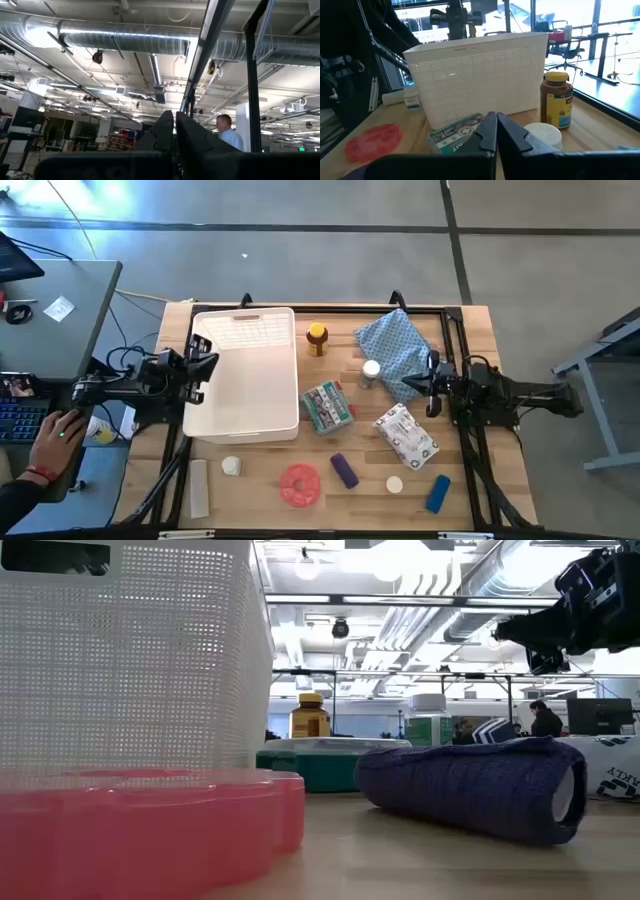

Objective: Pick & place medical supplies in basket/bin

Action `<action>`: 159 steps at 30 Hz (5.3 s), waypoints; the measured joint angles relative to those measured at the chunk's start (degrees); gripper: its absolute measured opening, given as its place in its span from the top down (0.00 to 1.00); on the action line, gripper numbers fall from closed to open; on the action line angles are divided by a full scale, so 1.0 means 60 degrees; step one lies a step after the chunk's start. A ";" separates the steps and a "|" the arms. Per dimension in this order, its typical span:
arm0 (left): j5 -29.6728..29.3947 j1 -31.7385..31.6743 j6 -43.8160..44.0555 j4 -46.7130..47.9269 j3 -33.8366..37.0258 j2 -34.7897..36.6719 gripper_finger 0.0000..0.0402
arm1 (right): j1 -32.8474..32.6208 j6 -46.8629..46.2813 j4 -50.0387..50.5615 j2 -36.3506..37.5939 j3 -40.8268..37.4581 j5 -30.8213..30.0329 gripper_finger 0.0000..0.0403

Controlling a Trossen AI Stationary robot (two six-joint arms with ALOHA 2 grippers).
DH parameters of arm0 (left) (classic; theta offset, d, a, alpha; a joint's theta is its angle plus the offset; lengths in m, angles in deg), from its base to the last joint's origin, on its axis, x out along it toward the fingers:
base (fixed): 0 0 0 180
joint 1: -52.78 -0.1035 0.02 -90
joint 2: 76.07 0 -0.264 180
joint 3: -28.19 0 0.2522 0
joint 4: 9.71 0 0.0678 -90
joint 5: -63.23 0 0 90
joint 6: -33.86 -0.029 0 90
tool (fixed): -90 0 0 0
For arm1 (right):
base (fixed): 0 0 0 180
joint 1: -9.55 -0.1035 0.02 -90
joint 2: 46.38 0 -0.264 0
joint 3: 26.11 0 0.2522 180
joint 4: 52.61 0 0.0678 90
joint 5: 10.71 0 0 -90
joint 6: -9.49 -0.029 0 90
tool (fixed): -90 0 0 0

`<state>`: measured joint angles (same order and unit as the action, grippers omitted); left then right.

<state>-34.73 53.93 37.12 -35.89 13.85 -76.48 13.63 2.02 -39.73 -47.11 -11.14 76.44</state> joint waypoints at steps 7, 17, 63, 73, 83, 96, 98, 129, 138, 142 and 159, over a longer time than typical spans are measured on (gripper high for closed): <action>0.0000 -0.0004 -0.0003 0.0000 0.0000 0.0000 0.86 | 0.0000 0.0000 0.0000 0.0000 0.0000 0.0000 1.00; 0.0001 -0.0004 -0.0001 0.0000 0.0000 0.0000 0.86 | 0.0000 0.0000 -0.0002 0.0000 0.0000 0.0000 1.00; 0.0001 0.0000 -0.0002 0.0004 0.0001 0.0000 0.86 | 0.0000 0.0000 0.0000 0.0000 0.0000 0.0000 1.00; 0.0003 0.0000 0.0000 0.0004 0.0003 0.0000 0.86 | 0.0003 0.0000 0.0000 0.0000 0.0000 0.0000 1.00; -0.0055 0.0000 0.0000 0.0004 0.0001 0.0000 0.86 | 0.0000 0.0000 0.0000 0.0000 0.0000 0.0000 1.00; -0.0477 0.0000 0.0663 -0.0164 0.0000 0.0000 0.86 | 0.0000 0.0002 -0.0002 0.0000 0.0000 0.0000 1.00; -0.0475 0.0000 0.1240 -0.0165 0.0000 0.0000 0.86 | 0.0000 0.0000 0.0000 0.0000 0.0000 0.0000 1.00; -0.4686 -0.0004 0.4539 0.1668 -0.4135 -0.1395 0.86 | 0.0004 0.0094 -0.4943 -0.0455 0.1842 -0.1957 1.00; -0.6260 -0.0002 0.3404 0.6630 -0.8240 -0.4380 0.86 | 0.0007 0.0264 -0.2696 -0.3434 0.5320 -0.5993 1.00; -0.5970 -0.0004 0.3295 0.7758 -0.9674 -0.5445 0.86 | 0.0011 -0.0149 -0.2302 -0.4943 0.6503 -0.6687 1.00; -0.5383 -0.0004 0.1582 0.9766 -1.2990 -0.8139 0.86 | 0.0007 -0.0255 -0.2299 -0.8351 1.0101 -0.3971 1.00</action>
<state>-67.03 53.91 46.62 22.70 -64.09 -125.31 13.67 0.49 -53.52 -97.22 49.46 52.61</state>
